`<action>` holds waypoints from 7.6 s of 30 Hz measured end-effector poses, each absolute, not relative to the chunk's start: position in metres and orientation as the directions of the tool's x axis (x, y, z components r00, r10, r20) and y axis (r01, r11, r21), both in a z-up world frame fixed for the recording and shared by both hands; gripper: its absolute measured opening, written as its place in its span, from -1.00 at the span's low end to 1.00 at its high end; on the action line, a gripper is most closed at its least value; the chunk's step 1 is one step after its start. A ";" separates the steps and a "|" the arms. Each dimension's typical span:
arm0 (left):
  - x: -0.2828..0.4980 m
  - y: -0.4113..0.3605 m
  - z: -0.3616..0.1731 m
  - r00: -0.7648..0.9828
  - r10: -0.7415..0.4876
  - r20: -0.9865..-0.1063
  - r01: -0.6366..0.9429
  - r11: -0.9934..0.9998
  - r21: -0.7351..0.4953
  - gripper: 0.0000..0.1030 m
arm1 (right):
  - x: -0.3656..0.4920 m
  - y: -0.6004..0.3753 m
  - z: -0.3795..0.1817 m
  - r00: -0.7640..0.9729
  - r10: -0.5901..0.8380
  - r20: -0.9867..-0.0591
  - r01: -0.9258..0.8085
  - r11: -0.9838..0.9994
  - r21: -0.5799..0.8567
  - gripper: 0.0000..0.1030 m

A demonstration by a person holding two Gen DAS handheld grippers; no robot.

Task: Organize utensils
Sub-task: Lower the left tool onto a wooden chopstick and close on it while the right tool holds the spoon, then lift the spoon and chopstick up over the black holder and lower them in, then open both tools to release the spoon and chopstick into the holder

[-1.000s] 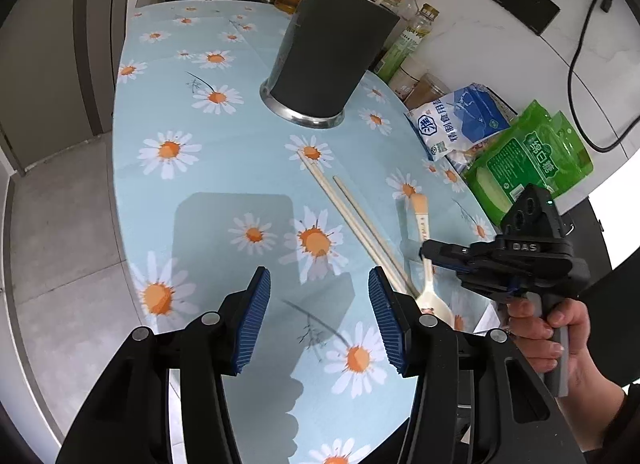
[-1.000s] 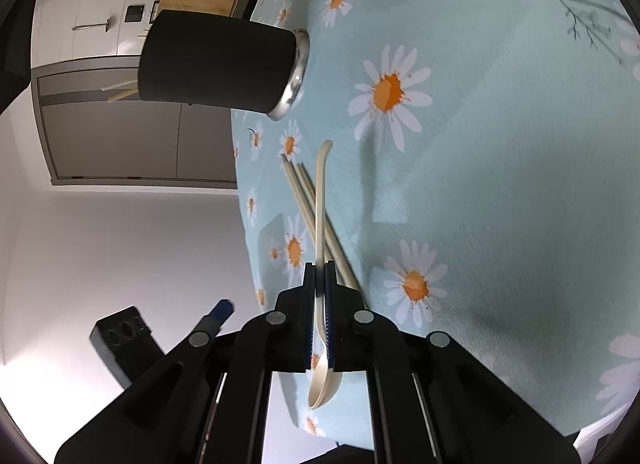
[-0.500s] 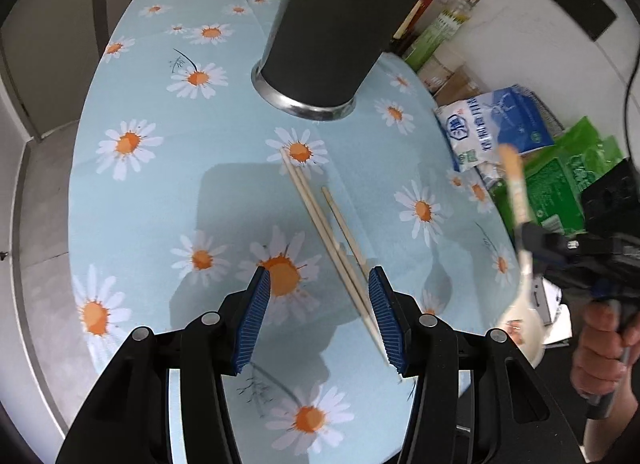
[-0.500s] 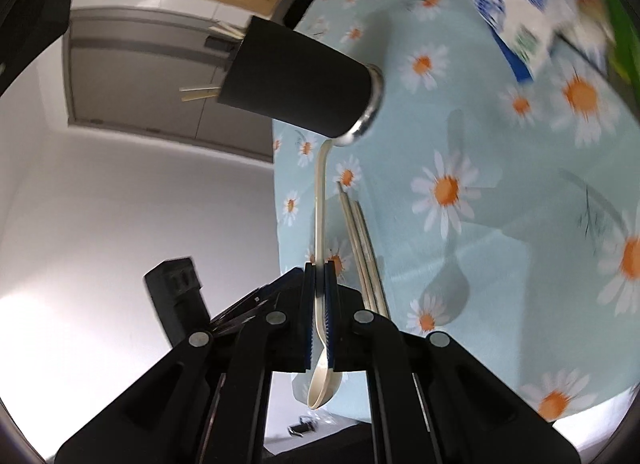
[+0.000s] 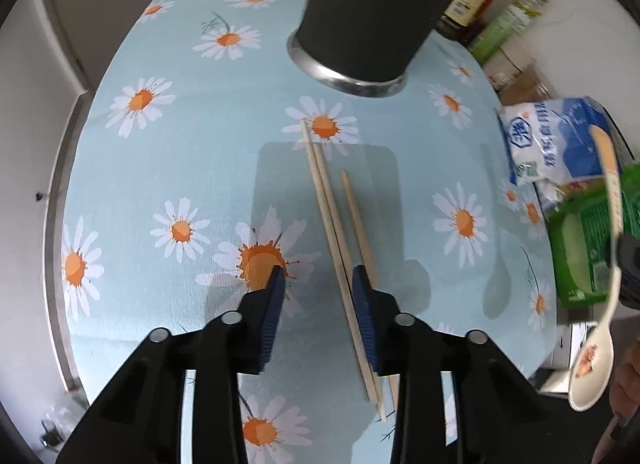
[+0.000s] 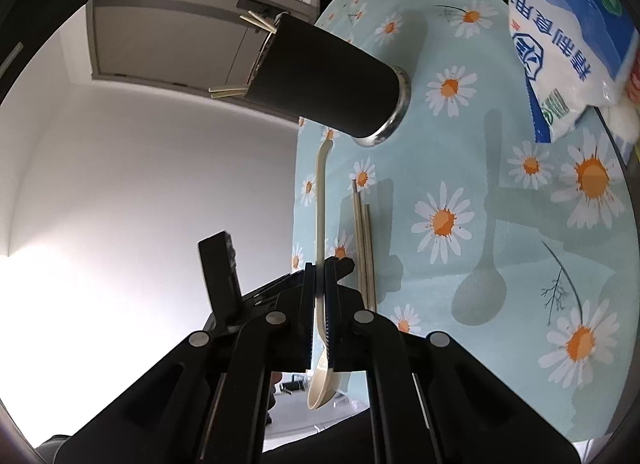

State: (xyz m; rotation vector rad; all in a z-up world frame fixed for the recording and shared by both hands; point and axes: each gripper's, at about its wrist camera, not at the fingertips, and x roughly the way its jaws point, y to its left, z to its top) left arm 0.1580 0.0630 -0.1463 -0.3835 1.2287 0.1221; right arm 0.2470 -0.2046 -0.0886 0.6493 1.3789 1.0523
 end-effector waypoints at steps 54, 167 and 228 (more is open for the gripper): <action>0.199 0.031 -0.153 0.211 0.060 -0.976 -0.391 0.920 -0.028 -0.93 | 0.257 -0.208 -0.094 -0.256 0.886 -0.386 -0.220 0.335 0.916 -0.90; 0.276 0.153 -0.036 0.898 -0.399 -0.185 0.318 0.880 -0.353 -0.93 | 0.361 -0.051 -0.013 0.519 0.779 -0.352 -0.617 0.627 0.476 -0.89; 0.095 0.119 -0.044 0.767 -0.305 -0.565 0.035 0.899 -0.437 -0.68 | 0.228 -0.084 -0.030 0.109 0.671 -0.734 -0.599 0.633 0.490 -0.54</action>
